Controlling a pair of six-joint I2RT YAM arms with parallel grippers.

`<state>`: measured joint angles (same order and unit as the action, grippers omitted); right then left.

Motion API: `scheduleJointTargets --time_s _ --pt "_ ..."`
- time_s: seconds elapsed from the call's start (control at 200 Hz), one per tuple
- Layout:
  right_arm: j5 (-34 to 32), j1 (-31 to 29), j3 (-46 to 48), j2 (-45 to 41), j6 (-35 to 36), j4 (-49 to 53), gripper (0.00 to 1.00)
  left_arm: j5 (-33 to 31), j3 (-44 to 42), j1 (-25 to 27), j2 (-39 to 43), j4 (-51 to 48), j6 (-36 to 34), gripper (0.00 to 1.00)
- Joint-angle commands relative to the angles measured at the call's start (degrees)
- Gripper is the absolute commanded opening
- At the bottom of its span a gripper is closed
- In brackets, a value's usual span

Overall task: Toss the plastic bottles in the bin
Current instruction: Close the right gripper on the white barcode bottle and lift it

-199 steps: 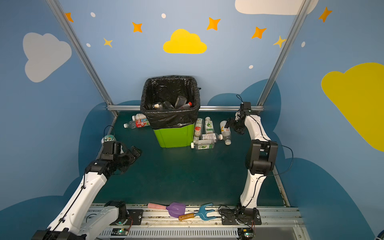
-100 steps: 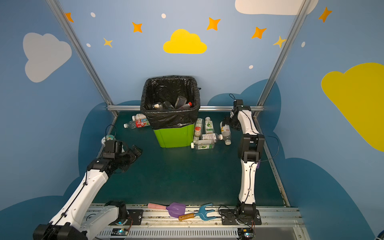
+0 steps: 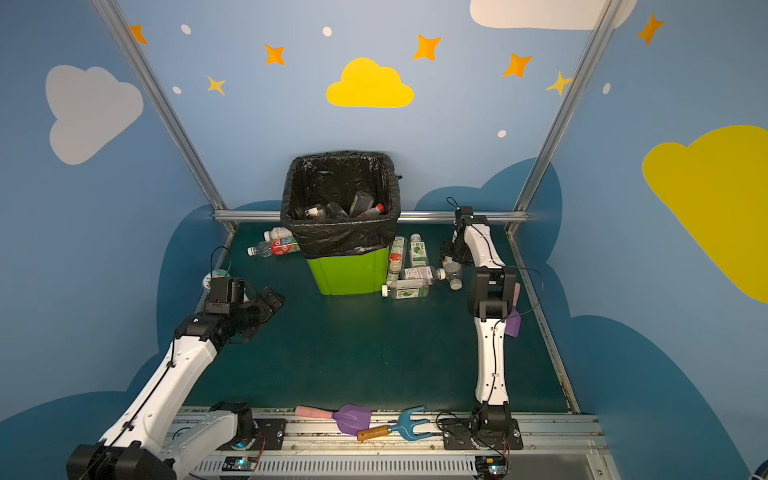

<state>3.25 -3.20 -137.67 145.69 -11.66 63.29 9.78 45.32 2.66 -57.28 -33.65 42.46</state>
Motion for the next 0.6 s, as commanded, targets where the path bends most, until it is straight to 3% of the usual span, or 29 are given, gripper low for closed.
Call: scheduleJointTargets --time_s 0.0,0.1,0.315,0.596 --pt "-0.3 0.0 -0.2 -0.4 -1.1 0.4 0.65 -0.9 1.5 0.0 -0.4 -0.2 0.2 1.00" --pt "0.6 0.3 4.7 -4.5 -2.3 -3.5 0.56 -0.9 1.8 0.0 -0.6 -0.1 0.3 1.00" --pt "2.5 2.3 19.5 -17.8 -6.2 -14.6 0.54 -0.9 1.9 0.0 -1.6 0.1 0.3 1.00" --pt "7.1 7.1 44.4 -45.5 -15.4 -35.8 0.54 -4.7 1.7 0.3 -0.4 0.1 -0.6 1.00"
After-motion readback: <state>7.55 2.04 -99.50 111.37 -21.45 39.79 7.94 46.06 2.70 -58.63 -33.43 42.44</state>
